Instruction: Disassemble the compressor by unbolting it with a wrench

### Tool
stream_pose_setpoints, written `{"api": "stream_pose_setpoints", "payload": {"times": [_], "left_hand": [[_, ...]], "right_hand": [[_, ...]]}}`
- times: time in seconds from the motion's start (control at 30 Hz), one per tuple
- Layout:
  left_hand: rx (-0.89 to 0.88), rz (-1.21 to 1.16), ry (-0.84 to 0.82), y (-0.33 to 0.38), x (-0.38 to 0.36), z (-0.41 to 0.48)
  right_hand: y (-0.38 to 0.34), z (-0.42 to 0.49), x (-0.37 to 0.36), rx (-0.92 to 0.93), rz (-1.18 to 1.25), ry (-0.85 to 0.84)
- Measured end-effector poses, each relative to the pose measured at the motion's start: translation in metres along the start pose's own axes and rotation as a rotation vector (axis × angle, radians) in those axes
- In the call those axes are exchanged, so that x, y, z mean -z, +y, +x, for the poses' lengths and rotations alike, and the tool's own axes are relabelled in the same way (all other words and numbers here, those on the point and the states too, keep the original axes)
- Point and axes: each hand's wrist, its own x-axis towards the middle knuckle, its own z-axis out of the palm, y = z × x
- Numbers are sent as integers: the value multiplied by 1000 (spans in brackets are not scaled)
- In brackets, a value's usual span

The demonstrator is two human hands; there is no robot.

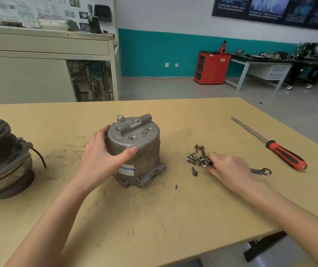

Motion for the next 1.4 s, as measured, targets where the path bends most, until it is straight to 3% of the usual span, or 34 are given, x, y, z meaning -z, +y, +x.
{"api": "stream_pose_setpoints", "payload": {"times": [0.33, 0.37, 0.47, 0.53, 0.6, 0.7, 0.77, 0.87, 1.0, 1.27, 1.4], "left_hand": [[-25, -14, -19, -3, 3, 6], [-23, -13, -37, -4, 6, 7], [-34, -49, -141, -10, 19, 16], [-40, -82, -235, -13, 30, 22], [-31, -89, -304, -17, 37, 29], [-1, -68, -366, -21, 43, 35], [-3, -60, -390, -20, 45, 37], [-13, -57, -402, -20, 46, 38], [-12, -78, -385, -21, 43, 39], [-3, -43, -397, -22, 43, 38], [-86, -20, -273, -12, 44, 22]], "right_hand": [[1, 8, -16, 20, 71, 87], [0, 8, -8, 109, 133, 208], [4, 13, 21, 413, 210, 825], [6, 20, 48, 503, 102, 990], [2, 28, 67, 517, 64, 1042], [-16, 38, 65, 607, 84, 1015], [-32, 42, 43, 692, -57, 970], [-41, 44, 16, 755, -201, 780], [-37, 43, -9, 769, -175, 604], [-43, 34, -10, 666, -160, 456], [-42, 17, 1, 519, 47, 462]]}}
